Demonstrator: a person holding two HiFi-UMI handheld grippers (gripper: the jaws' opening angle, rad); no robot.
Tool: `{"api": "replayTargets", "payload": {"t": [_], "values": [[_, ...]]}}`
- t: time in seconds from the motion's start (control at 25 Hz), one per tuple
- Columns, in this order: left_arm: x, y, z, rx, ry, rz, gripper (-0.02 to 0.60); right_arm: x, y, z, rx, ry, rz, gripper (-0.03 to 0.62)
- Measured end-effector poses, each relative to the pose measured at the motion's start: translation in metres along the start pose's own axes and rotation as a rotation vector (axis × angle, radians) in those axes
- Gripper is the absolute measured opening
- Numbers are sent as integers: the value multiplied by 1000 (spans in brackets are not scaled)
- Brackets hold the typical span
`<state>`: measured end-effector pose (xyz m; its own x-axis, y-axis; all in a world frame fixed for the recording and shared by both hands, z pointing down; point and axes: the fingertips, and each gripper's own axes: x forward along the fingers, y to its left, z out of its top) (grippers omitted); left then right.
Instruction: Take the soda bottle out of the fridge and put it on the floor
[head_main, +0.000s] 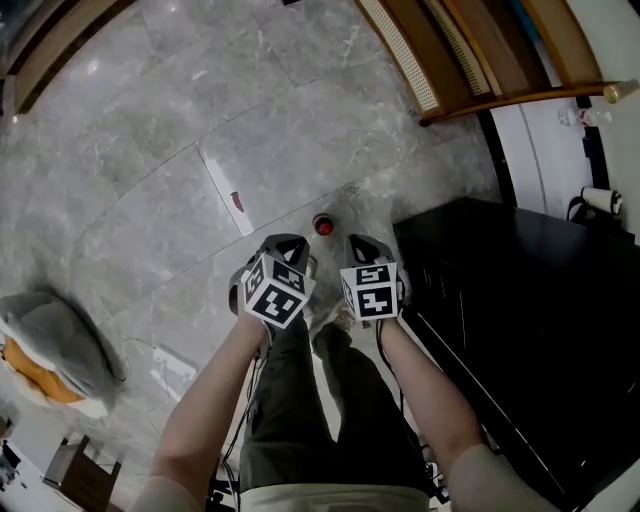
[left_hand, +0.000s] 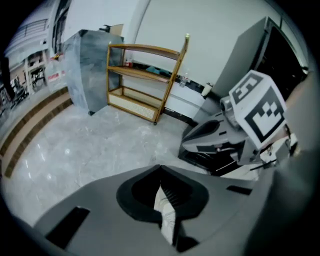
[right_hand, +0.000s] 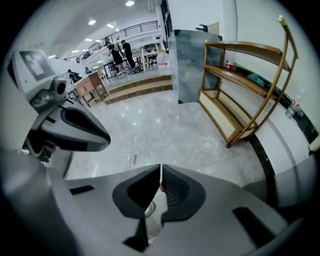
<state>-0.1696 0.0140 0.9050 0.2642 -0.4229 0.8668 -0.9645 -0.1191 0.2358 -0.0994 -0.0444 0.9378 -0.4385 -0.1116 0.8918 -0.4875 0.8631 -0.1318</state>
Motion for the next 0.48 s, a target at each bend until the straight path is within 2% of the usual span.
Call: {"api": "replayTargets", "payload": {"t": [0.12, 0.2, 0.4, 0.48], "values": [[-27, -17, 17, 90, -3, 9, 6, -45, 6, 15, 33, -51, 15, 2], [-48, -28, 32, 125, -18, 7, 6, -74, 8, 25, 38, -82, 12, 2], [-105, -56, 72, 217, -53, 16, 6, -155, 11, 44, -27, -148, -31, 2], [-127, -64, 86, 224, -66, 15, 6, -189, 12, 54, -16, -175, -31, 0]]}}
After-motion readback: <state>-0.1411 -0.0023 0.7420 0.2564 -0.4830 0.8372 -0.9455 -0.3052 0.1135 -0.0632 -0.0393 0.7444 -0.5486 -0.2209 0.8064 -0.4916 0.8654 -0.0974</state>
